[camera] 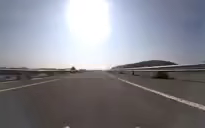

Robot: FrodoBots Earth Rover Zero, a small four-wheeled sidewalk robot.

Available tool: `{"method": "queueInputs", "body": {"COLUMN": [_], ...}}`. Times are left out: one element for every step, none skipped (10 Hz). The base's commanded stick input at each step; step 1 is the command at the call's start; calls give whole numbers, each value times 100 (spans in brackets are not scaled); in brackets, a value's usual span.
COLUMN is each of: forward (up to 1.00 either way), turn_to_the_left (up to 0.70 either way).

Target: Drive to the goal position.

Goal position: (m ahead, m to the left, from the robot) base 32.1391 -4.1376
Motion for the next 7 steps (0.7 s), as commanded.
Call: {"method": "queueInputs", "body": {"forward": [100,100,100,100,100,100,100], "turn_to_the_left": [3,17,19,19,19,20,21]}}
